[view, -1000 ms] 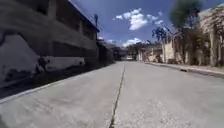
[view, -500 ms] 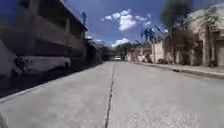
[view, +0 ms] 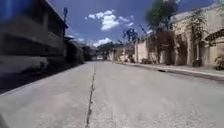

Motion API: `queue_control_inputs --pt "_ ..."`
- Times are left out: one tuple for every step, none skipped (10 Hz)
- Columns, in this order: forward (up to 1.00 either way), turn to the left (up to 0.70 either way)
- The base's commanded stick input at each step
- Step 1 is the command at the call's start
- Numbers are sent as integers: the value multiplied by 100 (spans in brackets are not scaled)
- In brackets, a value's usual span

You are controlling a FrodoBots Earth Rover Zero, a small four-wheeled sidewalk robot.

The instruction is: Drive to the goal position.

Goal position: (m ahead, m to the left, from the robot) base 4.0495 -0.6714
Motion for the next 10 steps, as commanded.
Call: queue_control_inputs --pt "100 0" --pt "100 0" --pt "100 0" --pt "100 0" --pt "100 0" --pt "100 0" --pt "100 0" --pt "100 0" --pt "100 0" --pt "100 0"
